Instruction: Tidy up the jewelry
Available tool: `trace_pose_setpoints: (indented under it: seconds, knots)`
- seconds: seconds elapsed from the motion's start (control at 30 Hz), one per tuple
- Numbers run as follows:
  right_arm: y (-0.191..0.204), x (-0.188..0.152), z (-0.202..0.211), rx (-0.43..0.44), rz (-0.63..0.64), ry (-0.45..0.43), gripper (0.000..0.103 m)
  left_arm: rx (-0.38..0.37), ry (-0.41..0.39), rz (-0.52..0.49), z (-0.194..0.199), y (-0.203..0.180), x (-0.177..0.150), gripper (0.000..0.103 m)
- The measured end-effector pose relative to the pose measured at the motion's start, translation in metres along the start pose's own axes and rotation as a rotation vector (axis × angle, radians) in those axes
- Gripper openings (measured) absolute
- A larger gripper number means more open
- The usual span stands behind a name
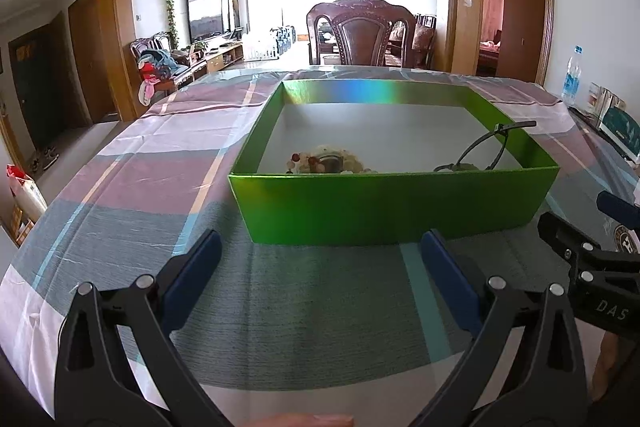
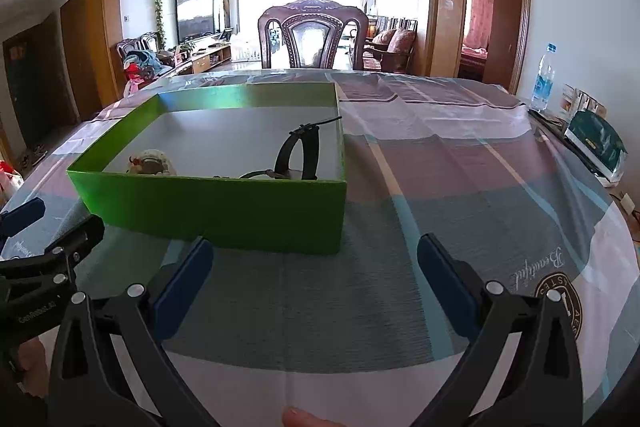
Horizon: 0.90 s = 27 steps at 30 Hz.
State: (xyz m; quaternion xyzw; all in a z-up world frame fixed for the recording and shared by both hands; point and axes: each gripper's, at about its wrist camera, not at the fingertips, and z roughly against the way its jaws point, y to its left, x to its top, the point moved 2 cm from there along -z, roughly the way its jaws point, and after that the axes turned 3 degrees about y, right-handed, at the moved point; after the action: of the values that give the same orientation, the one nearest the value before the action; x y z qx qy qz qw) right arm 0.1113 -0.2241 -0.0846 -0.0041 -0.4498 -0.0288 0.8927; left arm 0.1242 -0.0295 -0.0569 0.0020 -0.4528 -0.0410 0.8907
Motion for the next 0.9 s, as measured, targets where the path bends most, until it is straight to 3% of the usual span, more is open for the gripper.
trace_pose_setpoints:
  seconds: [0.9]
  knots:
    - [0.0041,-0.0002,0.0,-0.003,0.017,-0.006,0.1,0.001,0.005,-0.021,0.0003,-0.0015,-0.0033,0.099]
